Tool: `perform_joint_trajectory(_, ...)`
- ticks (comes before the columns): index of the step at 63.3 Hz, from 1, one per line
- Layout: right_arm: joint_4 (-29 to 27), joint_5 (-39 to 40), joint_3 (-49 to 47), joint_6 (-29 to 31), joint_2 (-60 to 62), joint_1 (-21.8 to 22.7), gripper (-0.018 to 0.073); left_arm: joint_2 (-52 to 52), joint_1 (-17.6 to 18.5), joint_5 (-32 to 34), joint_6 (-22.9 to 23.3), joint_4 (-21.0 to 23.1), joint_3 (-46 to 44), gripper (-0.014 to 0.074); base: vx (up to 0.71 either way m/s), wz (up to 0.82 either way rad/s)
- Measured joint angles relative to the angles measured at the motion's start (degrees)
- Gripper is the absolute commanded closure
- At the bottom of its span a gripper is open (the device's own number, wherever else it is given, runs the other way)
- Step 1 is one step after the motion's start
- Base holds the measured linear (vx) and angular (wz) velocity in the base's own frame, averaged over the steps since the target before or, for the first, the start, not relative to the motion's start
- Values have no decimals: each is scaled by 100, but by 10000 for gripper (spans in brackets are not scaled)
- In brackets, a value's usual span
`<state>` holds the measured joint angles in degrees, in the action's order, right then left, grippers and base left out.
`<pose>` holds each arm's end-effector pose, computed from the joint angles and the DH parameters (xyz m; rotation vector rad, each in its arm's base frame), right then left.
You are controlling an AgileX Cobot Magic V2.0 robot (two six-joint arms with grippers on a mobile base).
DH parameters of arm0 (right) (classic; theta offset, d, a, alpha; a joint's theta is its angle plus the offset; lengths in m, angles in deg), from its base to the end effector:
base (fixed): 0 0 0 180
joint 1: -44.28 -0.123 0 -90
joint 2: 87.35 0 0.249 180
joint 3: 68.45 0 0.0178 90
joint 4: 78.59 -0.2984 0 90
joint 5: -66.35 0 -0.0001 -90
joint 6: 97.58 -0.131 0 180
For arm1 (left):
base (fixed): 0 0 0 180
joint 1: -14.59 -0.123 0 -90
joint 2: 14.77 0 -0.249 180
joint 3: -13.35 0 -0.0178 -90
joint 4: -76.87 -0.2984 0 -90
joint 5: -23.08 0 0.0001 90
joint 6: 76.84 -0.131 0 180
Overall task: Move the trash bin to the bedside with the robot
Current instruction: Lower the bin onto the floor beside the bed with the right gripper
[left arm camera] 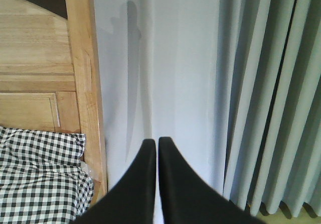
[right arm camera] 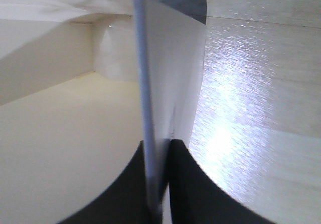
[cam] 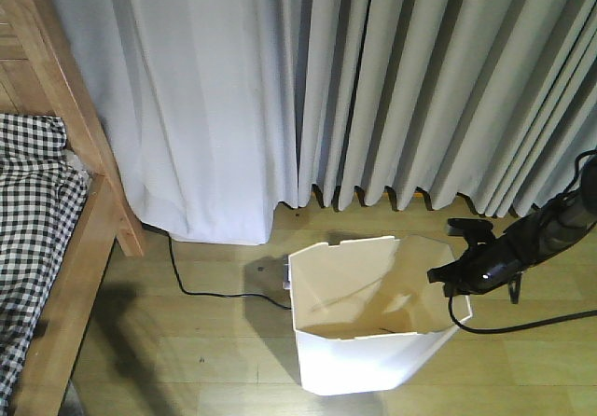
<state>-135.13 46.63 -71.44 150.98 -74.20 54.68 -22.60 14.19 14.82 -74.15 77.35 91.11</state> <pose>0.3542 -0.0274 -0.2273 -0.1023 2.9712 0.3909 0.1802 0.0011 0.1887 -0.0500 1.6374 -0.0379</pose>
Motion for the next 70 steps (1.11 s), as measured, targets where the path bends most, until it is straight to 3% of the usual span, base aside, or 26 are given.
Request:
perform_joint_trajectory(12,-928,-328,-415,761,-419,-5,562,0,0,0,0,0,0,602,0,0)
perform_joint_trajectory(23,-1571,-440,-689,1042,-844,-5,562,0,0,0,0,0,0,602,0,0)
perform_joint_trajectory(44,-1725,-302,-1139,1141,-1457,-24,562,0,0,0,0,0,0,602,0,0)
perform_joint_trajectory(70,-2131,16,-1277,1172,-1681,-422,556,0,0,0,0,0,0,602,0,0)
